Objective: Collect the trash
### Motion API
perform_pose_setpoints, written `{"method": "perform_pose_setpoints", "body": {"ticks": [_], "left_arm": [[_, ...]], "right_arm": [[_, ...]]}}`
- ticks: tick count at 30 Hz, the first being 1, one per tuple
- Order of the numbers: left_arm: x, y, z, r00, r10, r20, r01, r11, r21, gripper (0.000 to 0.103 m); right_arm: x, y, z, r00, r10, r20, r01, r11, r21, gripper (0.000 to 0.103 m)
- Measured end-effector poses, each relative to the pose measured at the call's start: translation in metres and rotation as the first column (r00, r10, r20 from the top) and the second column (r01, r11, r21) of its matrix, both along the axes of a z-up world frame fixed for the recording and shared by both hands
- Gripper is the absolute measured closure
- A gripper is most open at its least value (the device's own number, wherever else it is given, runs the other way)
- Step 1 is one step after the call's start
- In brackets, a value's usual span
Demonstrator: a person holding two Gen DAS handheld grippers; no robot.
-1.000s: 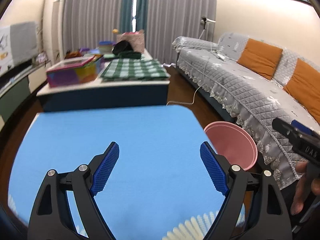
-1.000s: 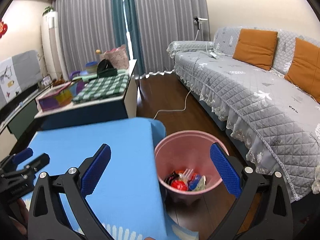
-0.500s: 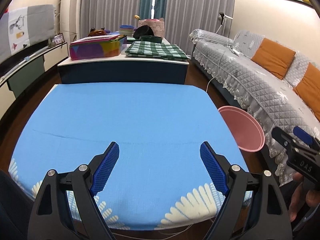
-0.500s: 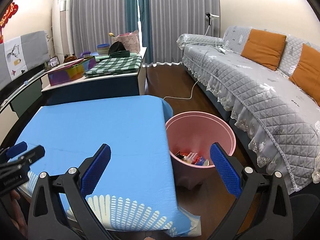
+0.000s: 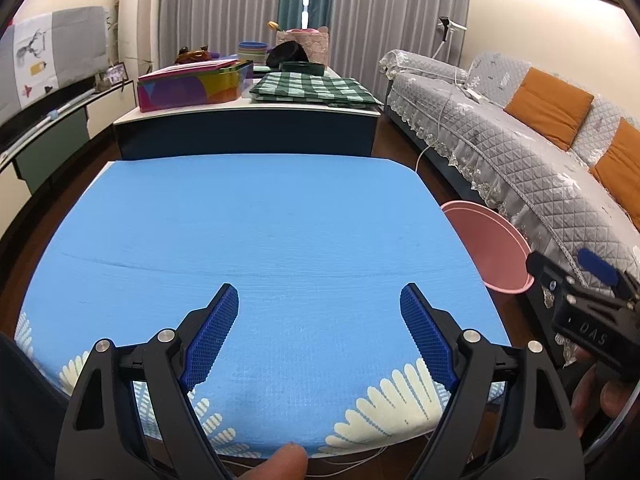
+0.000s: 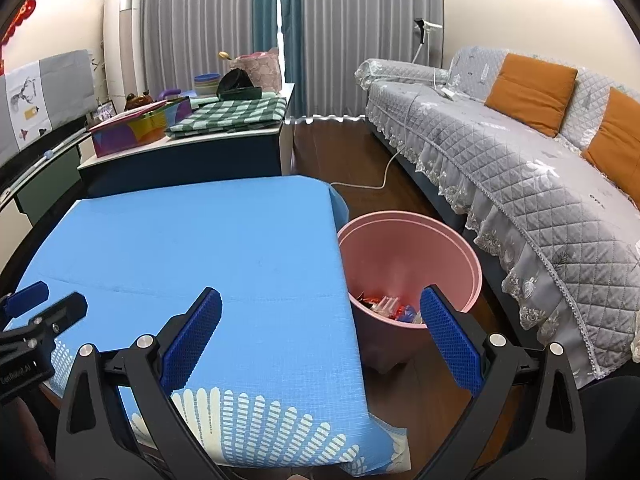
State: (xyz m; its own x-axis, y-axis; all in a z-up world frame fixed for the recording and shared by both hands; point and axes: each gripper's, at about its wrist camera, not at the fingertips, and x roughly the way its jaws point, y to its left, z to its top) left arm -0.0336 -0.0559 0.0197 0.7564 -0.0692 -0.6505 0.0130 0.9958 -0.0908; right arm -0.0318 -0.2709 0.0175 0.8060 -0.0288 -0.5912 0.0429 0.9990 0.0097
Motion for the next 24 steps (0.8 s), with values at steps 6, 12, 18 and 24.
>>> {"method": "perform_pose_setpoints", "body": {"ticks": [6, 12, 18, 24], "left_arm": [[0.004, 0.0, -0.005, 1.0, 0.011, -0.012, -0.012, 1.0, -0.007, 0.022], [0.008, 0.0, -0.01, 0.999, 0.011, -0.032, -0.011, 1.0, -0.008, 0.021], [0.009, 0.0, -0.01, 1.0, 0.017, -0.026, -0.017, 1.0, -0.008, 0.02], [0.01, 0.0, -0.009, 1.0, 0.008, -0.026, -0.008, 1.0, -0.006, 0.02]], "right_arm": [[0.002, 0.002, -0.002, 1.0, -0.003, 0.004, 0.003, 1.0, -0.012, 0.005], [0.003, -0.001, -0.001, 1.0, -0.006, 0.007, 0.006, 1.0, -0.01, 0.005], [0.004, -0.002, 0.0, 1.0, -0.011, 0.01, 0.011, 1.0, -0.007, 0.005], [0.004, -0.004, 0.001, 1.0, -0.014, 0.013, 0.014, 1.0, -0.002, 0.005]]}}
